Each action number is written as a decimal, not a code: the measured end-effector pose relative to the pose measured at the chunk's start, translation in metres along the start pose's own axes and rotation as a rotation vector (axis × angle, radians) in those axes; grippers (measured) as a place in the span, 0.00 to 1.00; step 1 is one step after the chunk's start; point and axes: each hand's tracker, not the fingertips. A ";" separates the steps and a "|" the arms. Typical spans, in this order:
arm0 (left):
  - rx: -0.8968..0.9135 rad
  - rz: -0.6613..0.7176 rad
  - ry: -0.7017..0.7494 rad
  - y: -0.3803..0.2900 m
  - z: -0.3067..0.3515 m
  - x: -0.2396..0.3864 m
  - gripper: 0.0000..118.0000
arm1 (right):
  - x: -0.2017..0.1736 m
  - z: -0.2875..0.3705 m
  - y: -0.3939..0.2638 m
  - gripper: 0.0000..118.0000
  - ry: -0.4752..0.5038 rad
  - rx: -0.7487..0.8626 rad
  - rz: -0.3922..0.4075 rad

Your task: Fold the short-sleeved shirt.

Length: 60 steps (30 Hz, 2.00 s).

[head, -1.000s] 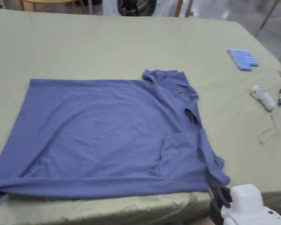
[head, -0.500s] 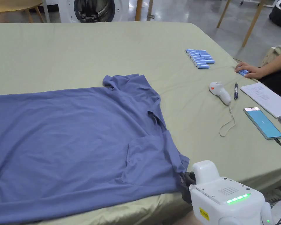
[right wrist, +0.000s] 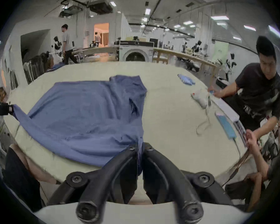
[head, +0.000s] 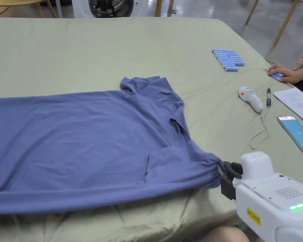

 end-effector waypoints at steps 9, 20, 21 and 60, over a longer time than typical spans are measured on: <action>-0.088 -0.070 -0.023 0.075 -0.089 -0.008 0.03 | -0.001 -0.085 0.082 0.03 0.012 -0.013 0.088; -0.314 -0.030 -0.008 0.047 -0.164 -0.021 0.18 | -0.007 -0.170 0.066 0.03 0.001 -0.283 0.064; -0.307 -0.021 0.002 0.044 -0.162 -0.021 0.56 | -0.004 -0.166 0.064 0.06 0.024 -0.268 0.029; -0.043 0.200 0.100 -0.017 -0.086 -0.006 0.92 | -0.125 -0.015 -0.051 0.00 0.153 0.016 -0.024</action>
